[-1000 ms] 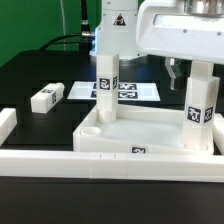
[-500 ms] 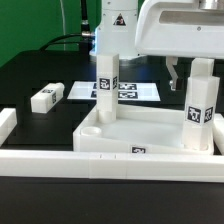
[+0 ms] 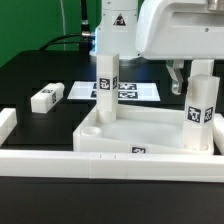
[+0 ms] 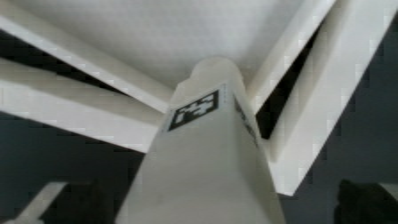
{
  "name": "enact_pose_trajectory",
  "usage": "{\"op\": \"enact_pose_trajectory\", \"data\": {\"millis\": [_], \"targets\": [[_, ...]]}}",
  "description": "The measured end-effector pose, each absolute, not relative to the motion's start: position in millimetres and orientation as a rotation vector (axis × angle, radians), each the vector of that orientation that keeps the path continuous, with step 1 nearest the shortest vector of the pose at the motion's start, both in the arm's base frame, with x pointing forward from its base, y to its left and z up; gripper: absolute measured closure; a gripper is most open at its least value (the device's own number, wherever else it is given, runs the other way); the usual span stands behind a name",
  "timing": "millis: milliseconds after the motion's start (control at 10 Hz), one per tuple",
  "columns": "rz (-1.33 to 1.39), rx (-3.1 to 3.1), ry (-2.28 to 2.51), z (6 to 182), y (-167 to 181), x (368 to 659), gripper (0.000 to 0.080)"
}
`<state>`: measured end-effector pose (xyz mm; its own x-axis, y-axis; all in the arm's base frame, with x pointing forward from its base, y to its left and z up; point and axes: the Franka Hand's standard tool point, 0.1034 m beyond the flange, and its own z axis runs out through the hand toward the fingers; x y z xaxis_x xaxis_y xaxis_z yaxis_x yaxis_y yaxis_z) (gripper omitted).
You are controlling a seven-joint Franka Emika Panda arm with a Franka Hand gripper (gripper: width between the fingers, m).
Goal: Assemble desk
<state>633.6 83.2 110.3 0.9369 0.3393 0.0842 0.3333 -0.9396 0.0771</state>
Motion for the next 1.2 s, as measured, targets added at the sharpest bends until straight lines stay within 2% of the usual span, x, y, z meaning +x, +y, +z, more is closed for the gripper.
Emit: {"op": "enact_pose_trajectory", "data": {"millis": [300, 400, 500, 600, 700, 1200], "targets": [[0.137, 2.993, 0.672, 107.5, 80.1, 632.9, 0.0150], [0.138, 3.000, 0.646, 107.2, 81.4, 632.6, 0.0245], [0.138, 3.001, 0.642, 107.3, 80.8, 632.7, 0.0245], [0.139, 3.011, 0.601, 107.3, 80.7, 632.7, 0.0446], [0.137, 3.011, 0.601, 107.1, 80.7, 632.5, 0.0508], [0.152, 3.101, 0.036, 106.9, 77.5, 632.8, 0.0508]]}}
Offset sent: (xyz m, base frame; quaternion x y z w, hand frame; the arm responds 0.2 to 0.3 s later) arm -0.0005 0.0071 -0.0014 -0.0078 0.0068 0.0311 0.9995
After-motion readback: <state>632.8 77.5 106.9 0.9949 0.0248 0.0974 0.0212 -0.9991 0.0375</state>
